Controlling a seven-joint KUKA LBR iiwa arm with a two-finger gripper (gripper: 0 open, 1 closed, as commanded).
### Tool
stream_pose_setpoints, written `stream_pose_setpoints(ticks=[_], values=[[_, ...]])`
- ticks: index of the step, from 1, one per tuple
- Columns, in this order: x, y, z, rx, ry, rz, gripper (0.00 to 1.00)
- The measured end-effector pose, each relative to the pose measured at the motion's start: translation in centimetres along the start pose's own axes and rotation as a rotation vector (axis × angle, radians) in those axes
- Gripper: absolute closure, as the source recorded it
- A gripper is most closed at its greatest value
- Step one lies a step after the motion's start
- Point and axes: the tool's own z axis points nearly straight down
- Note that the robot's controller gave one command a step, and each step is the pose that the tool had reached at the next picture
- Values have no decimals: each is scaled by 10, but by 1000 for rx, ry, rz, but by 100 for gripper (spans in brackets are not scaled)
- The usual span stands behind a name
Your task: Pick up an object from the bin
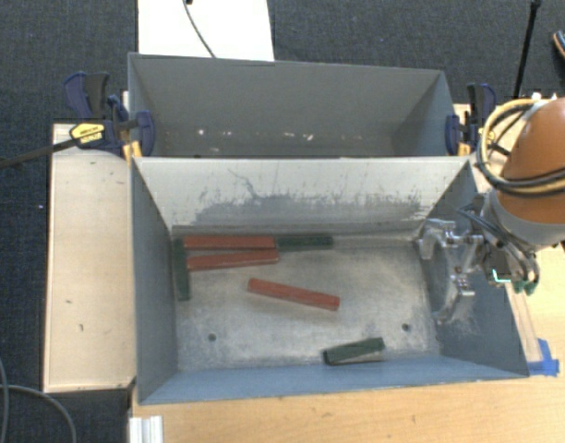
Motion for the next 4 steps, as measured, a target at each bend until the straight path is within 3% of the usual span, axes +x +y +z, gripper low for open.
stream_pose_setpoints(ticks=[1, 2, 3, 4], values=[[-9, 45, 136, -1, 1, -87, 0], [-1, 62, 155, 1, -3, -168, 0], [-11, 163, 164, -3, -11, -87, 0], [-66, 219, 163, -2, -12, -212, 0]])
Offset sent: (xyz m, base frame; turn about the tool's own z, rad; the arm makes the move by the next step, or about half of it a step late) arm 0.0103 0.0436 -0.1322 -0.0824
